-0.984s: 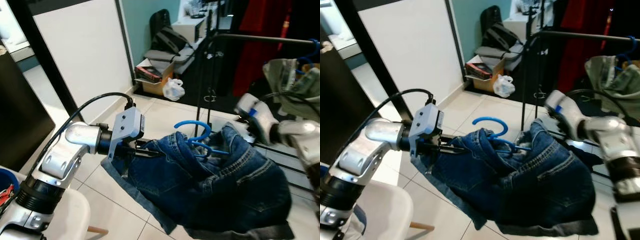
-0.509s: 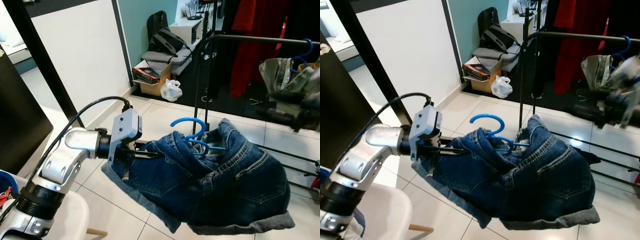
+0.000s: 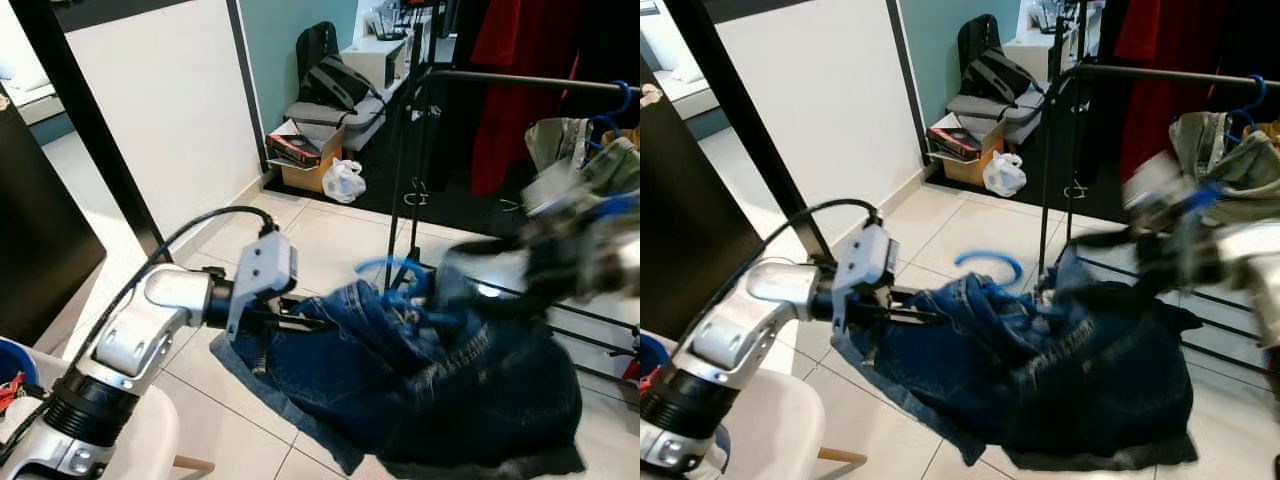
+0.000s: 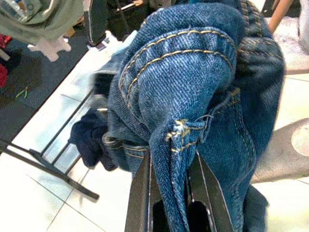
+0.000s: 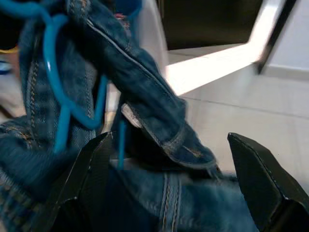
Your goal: Hang hanger
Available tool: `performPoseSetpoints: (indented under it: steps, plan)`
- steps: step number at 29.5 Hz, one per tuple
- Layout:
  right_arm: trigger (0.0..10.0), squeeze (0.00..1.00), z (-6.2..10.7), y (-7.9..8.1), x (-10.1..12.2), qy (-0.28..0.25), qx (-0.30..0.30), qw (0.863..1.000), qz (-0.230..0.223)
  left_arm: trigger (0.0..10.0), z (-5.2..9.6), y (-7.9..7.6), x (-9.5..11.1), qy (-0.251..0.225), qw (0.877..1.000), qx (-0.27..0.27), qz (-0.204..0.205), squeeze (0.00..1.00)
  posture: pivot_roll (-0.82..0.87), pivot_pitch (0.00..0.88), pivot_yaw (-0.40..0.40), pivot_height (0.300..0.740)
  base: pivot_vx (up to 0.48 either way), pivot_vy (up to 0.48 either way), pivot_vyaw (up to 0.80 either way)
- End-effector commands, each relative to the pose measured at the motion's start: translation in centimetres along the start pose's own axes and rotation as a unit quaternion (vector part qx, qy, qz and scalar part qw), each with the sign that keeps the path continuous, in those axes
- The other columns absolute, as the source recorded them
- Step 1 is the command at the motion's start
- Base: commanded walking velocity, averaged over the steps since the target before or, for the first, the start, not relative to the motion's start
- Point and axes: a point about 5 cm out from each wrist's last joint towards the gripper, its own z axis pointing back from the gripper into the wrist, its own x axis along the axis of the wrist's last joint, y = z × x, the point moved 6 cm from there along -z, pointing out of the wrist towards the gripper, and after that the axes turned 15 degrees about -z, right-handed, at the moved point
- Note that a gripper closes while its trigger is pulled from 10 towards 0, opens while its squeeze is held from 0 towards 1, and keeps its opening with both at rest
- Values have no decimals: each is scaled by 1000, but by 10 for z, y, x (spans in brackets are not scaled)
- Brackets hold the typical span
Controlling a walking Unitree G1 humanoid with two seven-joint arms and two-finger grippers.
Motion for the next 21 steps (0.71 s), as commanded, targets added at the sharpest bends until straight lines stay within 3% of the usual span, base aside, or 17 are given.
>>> performPoseSetpoints:
  steps: [1,11,14,21]
  plan:
    - [10000,0,-9,17,11,-4,48,999,13,0,1,4,10,-14,1000,9,-13,0,-90,0,72,740,0,0,0]
    - [10000,0,-20,27,3,10,76,997,-3,0,-1,4,11,-18,1000,11,-13,0,-89,0,67,740,0,0,0]
    - [10000,0,-11,38,34,-66,103,992,-12,0,-1,5,9,-15,1000,13,-14,0,-91,0,66,740,0,0,0]
    - [10000,0,-2,48,48,-98,126,987,-2,0,-1,6,6,-8,1000,15,-15,0,-94,0,67,740,0,0,0]
